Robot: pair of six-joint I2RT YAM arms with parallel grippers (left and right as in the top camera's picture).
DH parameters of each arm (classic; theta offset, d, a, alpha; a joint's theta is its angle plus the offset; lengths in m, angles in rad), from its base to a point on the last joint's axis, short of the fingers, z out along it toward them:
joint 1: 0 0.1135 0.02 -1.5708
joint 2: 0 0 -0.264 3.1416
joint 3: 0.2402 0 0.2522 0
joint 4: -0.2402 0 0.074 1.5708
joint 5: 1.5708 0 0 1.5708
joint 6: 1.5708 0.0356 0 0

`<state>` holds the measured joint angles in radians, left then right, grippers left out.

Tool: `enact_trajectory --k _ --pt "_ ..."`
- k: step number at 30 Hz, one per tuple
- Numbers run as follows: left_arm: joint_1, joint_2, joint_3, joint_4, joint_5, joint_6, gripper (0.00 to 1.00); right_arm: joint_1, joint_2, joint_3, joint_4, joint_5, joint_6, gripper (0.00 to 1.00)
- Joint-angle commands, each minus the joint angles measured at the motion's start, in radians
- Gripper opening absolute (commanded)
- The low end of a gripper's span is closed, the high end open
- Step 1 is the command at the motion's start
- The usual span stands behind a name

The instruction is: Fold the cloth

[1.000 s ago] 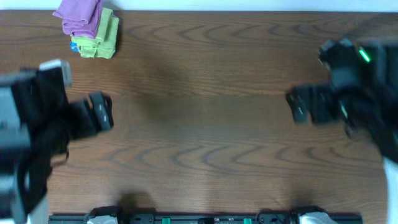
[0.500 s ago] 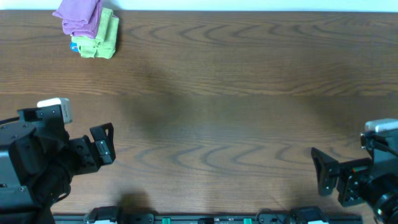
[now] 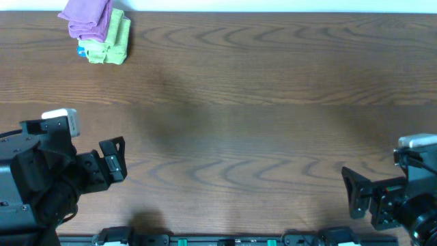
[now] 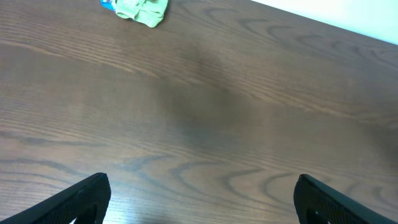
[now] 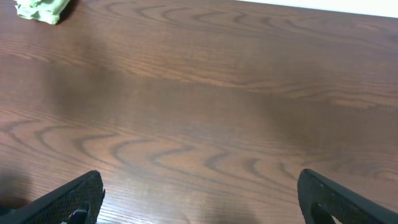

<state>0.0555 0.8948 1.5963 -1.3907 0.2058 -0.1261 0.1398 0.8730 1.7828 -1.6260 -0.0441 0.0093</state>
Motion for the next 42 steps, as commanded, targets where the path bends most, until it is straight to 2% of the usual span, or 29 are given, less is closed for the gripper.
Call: enact_trajectory --k 1,6,8,10,13,21,27,34,42 --pt "-0.005 0.000 -0.002 -0.005 0.000 0.014 0.95 0.005 0.004 -0.005 -0.002 0.013 -0.018 0.99" --pt "-0.010 -0.001 -0.002 -0.005 -0.007 0.015 0.95 0.005 0.004 -0.005 -0.002 0.013 -0.018 0.99" --pt "-0.011 -0.001 -0.002 -0.003 -0.111 0.014 0.95 0.005 0.004 -0.005 -0.002 0.013 -0.018 0.99" --pt "-0.011 -0.003 -0.006 0.003 -0.129 0.015 0.95 0.005 0.004 -0.005 -0.002 0.013 -0.018 0.99" --pt "-0.011 -0.034 -0.047 0.089 -0.160 0.017 0.95 0.005 0.004 -0.005 -0.002 0.013 -0.018 0.99" --pt "-0.009 -0.256 -0.485 0.528 -0.171 0.212 0.95 0.005 0.004 -0.005 -0.002 0.013 -0.018 0.99" --pt "-0.008 -0.430 -0.815 0.770 -0.188 0.243 0.95 0.005 0.004 -0.005 -0.002 0.013 -0.018 0.99" --pt "-0.010 -0.613 -1.086 0.903 -0.185 0.241 0.95 0.005 0.004 -0.005 -0.002 0.013 -0.018 0.99" --pt "-0.011 -0.792 -1.258 0.921 -0.167 0.223 0.95 0.005 0.004 -0.005 -0.002 0.013 -0.018 0.99"
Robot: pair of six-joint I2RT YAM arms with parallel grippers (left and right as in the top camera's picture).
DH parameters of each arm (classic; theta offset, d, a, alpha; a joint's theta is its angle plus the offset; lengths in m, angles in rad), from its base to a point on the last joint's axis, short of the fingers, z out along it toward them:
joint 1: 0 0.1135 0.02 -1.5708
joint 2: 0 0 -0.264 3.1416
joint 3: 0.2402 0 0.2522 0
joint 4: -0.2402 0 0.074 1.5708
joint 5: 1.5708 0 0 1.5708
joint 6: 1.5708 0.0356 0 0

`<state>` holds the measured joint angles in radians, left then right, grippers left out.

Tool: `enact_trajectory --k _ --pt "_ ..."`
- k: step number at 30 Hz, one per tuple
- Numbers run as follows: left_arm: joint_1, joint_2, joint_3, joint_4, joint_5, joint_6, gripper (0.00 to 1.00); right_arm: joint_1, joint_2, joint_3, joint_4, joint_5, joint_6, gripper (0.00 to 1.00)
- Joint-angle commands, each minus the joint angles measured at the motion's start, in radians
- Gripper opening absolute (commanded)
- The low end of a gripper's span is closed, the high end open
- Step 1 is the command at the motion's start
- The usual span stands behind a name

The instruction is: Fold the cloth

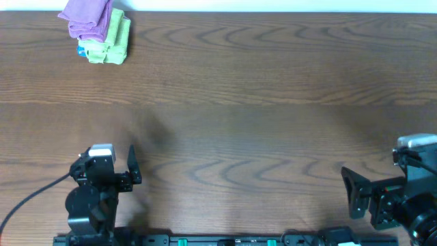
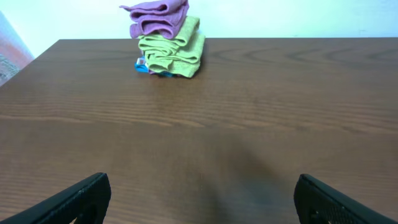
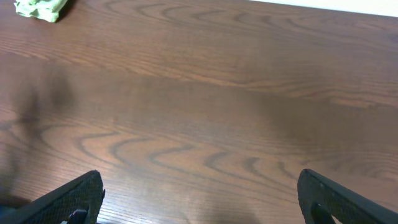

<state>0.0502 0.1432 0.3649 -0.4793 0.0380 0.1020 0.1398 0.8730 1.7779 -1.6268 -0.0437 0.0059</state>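
A pile of folded cloths lies at the table's far left corner: a purple cloth [image 1: 87, 19] on top, a green cloth [image 1: 116, 37] under it and a blue bit [image 1: 83, 50] at the bottom. In the left wrist view the purple cloth [image 2: 158, 17] and green cloth [image 2: 174, 53] lie far ahead. My left gripper [image 1: 106, 162] sits near the front edge, open and empty [image 2: 199, 205], facing the pile. My right gripper [image 1: 354, 193] rests at the front right, open and empty [image 3: 199, 202]. The green cloth [image 3: 40, 9] shows at that view's top left.
The brown wooden table [image 1: 259, 102] stretches bare between the grippers and the pile. A pale wall runs along its far edge. A black rail with fittings lines the front edge [image 1: 225, 240].
My left arm has turned: it was at the left edge with its fingers pointing right, and now it sits further right near the front edge, facing the cloth pile. The right arm has not moved.
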Motion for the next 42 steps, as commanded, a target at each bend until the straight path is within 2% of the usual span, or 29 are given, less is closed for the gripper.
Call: enact_trajectory --k 1,15,42 --pt "-0.005 -0.055 -0.039 0.009 0.002 -0.005 0.95 0.005 0.004 0.000 -0.001 0.013 -0.014 0.99" --pt "-0.005 -0.137 -0.133 0.006 0.008 -0.019 0.95 0.005 0.004 0.000 -0.001 0.013 -0.014 0.99" --pt "-0.010 -0.139 -0.244 0.065 0.014 -0.050 0.95 0.005 0.004 0.000 -0.001 0.013 -0.014 0.99"
